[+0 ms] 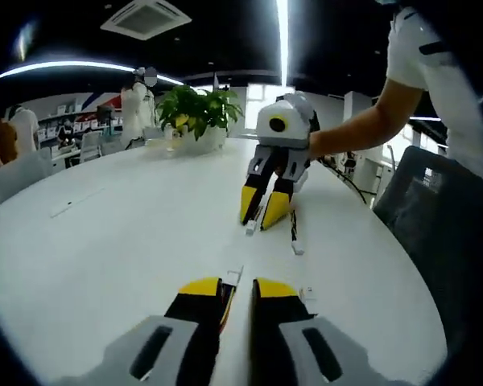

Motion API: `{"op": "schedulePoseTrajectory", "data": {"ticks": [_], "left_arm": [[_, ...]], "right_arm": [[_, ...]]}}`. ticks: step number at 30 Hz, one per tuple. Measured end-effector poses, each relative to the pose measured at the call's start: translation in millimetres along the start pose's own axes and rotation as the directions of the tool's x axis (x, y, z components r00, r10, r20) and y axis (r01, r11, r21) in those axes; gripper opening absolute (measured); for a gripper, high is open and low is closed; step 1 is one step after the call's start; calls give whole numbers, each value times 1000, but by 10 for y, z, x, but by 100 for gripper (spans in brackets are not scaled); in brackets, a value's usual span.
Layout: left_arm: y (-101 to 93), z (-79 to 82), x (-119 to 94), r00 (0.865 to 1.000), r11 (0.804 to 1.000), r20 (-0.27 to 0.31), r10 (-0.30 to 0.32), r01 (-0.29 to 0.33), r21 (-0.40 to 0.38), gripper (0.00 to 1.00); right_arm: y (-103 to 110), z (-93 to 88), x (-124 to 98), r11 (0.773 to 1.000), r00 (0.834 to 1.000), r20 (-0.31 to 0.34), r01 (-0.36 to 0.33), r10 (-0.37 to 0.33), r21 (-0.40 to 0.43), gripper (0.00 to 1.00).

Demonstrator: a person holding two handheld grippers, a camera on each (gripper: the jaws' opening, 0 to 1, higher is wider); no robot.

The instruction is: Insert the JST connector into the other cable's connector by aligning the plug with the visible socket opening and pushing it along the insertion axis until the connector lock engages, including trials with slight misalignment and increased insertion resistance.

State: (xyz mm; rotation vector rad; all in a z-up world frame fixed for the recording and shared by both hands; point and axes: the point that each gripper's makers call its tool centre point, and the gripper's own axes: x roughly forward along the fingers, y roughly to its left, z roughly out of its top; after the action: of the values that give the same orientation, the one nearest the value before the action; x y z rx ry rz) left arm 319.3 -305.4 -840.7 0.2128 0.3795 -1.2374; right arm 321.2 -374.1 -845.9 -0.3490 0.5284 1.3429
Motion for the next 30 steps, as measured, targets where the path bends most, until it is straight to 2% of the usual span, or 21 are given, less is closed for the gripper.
{"op": "schedulePoseTrajectory", "data": {"ticks": [4,9,17,24,30], "left_arm": [[1,-4,1,1000,1000,-5,-2,2,10,1],[-33,17,23,1000,1000,-11,-9,10,24,1],[-166,113,-5,999,997,-28,-37,39,71,1],[-248,156,2,998,994,-40,-48,52,98,1],[-283,127,28,997,991,-53,-62,68,111,1]], "right_arm": [[-1,17,13,1000,1000,6,-5,6,-11,5],[36,51,4,999,1000,-2,-23,23,-36,5],[176,293,8,995,998,13,-59,60,-83,5],[337,336,96,988,995,-25,-95,93,-120,5],[363,359,154,988,995,-37,-99,96,-122,4]]}}
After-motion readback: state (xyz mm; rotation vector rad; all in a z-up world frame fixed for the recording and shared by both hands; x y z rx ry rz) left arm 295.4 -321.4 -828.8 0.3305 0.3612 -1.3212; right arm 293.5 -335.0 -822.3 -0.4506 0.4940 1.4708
